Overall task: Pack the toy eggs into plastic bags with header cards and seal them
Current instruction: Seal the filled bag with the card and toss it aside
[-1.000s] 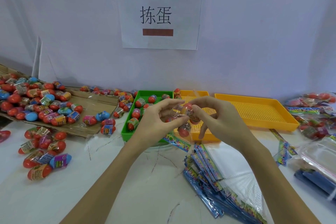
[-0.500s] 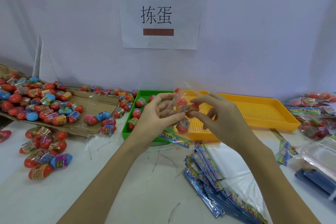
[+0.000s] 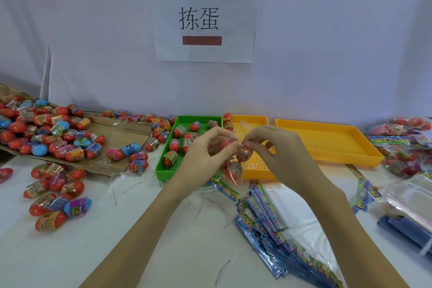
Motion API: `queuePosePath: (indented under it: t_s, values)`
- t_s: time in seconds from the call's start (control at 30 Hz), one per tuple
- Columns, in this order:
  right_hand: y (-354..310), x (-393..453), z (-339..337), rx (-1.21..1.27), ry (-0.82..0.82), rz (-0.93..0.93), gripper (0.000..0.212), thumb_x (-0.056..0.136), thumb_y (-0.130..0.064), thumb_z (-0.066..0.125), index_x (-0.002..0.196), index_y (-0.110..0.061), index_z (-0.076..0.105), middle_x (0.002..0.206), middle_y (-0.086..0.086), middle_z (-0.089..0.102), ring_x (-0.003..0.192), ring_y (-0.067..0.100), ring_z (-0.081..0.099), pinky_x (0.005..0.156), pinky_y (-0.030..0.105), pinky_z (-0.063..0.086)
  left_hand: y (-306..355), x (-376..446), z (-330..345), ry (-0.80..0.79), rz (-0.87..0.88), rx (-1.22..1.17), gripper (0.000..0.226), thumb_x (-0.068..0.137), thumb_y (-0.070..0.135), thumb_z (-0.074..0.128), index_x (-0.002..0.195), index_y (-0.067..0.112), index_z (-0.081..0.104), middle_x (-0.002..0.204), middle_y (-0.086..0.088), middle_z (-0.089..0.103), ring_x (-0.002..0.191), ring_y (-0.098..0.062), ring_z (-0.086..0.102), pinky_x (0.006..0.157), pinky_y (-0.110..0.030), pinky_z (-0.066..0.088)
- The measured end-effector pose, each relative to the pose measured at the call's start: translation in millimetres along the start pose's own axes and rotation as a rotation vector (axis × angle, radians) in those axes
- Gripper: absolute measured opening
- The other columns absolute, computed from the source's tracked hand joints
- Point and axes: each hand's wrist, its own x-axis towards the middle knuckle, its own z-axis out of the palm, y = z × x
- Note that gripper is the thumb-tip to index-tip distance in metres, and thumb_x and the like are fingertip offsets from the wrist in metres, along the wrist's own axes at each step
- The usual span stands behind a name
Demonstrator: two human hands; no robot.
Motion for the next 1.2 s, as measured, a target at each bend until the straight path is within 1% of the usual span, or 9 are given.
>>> queuePosePath:
  t_s: [0.17, 0.27, 0.4, 0.5, 0.57, 0.67, 0.8, 0.93, 1.2]
  values:
    - [1, -1, 0, -0.014, 0.020, -0.004, 0.012, 0.098, -0.013, 0.068, 0.106, -0.017, 0.076, 0.100, -0.006, 0.075, 0.088, 0.012, 0.068, 0.079, 0.033, 0.061, -4, 0, 6, 0.007, 0.040, 0.075, 0.031, 0.097, 0.029, 0.072, 0.126, 0.024, 0.064, 0.107, 0.010, 0.073, 0.104, -0.004, 0.069, 0.088, -0.022, 0.058]
    - [-3, 0, -1, 0.059, 0.165, 0.044, 0.030, 0.096, -0.018, 0.071, 0.126, -0.024, 0.069, 0.114, -0.013, 0.071, 0.097, 0.004, 0.069, 0.084, 0.017, 0.057, -3, 1, 5, 0.115, -0.060, -0.132, 0.032, 0.084, 0.034, 0.081, 0.112, 0.021, 0.070, 0.108, 0.010, 0.075, 0.104, -0.009, 0.072, 0.084, -0.029, 0.062]
    - [-11, 2, 4, 0.261, 0.380, 0.242, 0.050, 0.092, -0.028, 0.077, 0.137, -0.023, 0.056, 0.118, -0.009, 0.068, 0.096, 0.000, 0.069, 0.079, 0.013, 0.056, -4, 3, 4, 0.175, -0.142, -0.359, 0.046, 0.072, 0.035, 0.087, 0.106, 0.011, 0.068, 0.109, 0.002, 0.077, 0.108, -0.023, 0.074, 0.086, -0.039, 0.062]
    - [-14, 2, 9, 0.552, 0.187, 0.498, 0.051, 0.082, -0.055, 0.075, 0.124, -0.028, 0.067, 0.107, -0.013, 0.074, 0.096, 0.001, 0.071, 0.083, 0.027, 0.062, -3, 2, 5, 0.168, -0.144, -0.385, 0.048, 0.071, 0.034, 0.089, 0.107, 0.009, 0.066, 0.105, -0.004, 0.077, 0.105, -0.023, 0.074, 0.080, -0.030, 0.061]
    - [-12, 0, 15, 0.642, 0.112, 0.541, 0.032, 0.084, -0.048, 0.077, 0.107, -0.026, 0.077, 0.099, -0.010, 0.078, 0.095, 0.007, 0.073, 0.085, 0.034, 0.063, -4, 0, 7, 0.162, -0.136, -0.327, 0.051, 0.071, 0.036, 0.090, 0.108, 0.010, 0.066, 0.101, -0.003, 0.077, 0.100, -0.019, 0.074, 0.078, -0.026, 0.060]
    - [-11, -2, 17, 0.735, 0.160, 0.549, 0.012, 0.090, -0.029, 0.078, 0.098, -0.020, 0.081, 0.090, -0.004, 0.079, 0.090, 0.013, 0.076, 0.078, 0.028, 0.063, -3, 0, 10, 0.146, -0.156, -0.318, 0.054, 0.072, 0.043, 0.088, 0.111, 0.012, 0.067, 0.100, -0.001, 0.077, 0.095, -0.016, 0.074, 0.080, -0.024, 0.059]
    - [-9, -1, 12, 0.864, 0.166, 0.646, 0.013, 0.090, -0.024, 0.078, 0.098, -0.014, 0.080, 0.091, 0.002, 0.080, 0.092, 0.017, 0.077, 0.081, 0.031, 0.063, 3, 1, 8, 0.111, -0.232, -0.426, 0.043, 0.081, 0.052, 0.075, 0.104, 0.015, 0.072, 0.096, 0.004, 0.076, 0.084, -0.004, 0.068, 0.076, -0.023, 0.056]
    - [-12, -2, 11, 0.957, 0.137, 0.733, 0.015, 0.093, -0.021, 0.074, 0.098, -0.008, 0.079, 0.097, 0.008, 0.080, 0.095, 0.022, 0.076, 0.086, 0.035, 0.063, 0, 2, 4, 0.160, -0.272, -0.558, 0.026, 0.085, 0.028, 0.076, 0.104, 0.010, 0.073, 0.098, -0.003, 0.077, 0.091, -0.013, 0.072, 0.082, -0.033, 0.058]
    - [-12, -1, 5, 0.793, 0.120, 0.648, 0.014, 0.098, -0.018, 0.068, 0.097, -0.011, 0.080, 0.090, 0.001, 0.080, 0.086, 0.015, 0.077, 0.074, 0.025, 0.063, -4, 9, -3, 0.212, -0.425, -0.898, 0.023, 0.076, 0.016, 0.084, 0.095, 0.011, 0.073, 0.094, -0.007, 0.072, 0.072, -0.011, 0.067, 0.063, -0.022, 0.057]
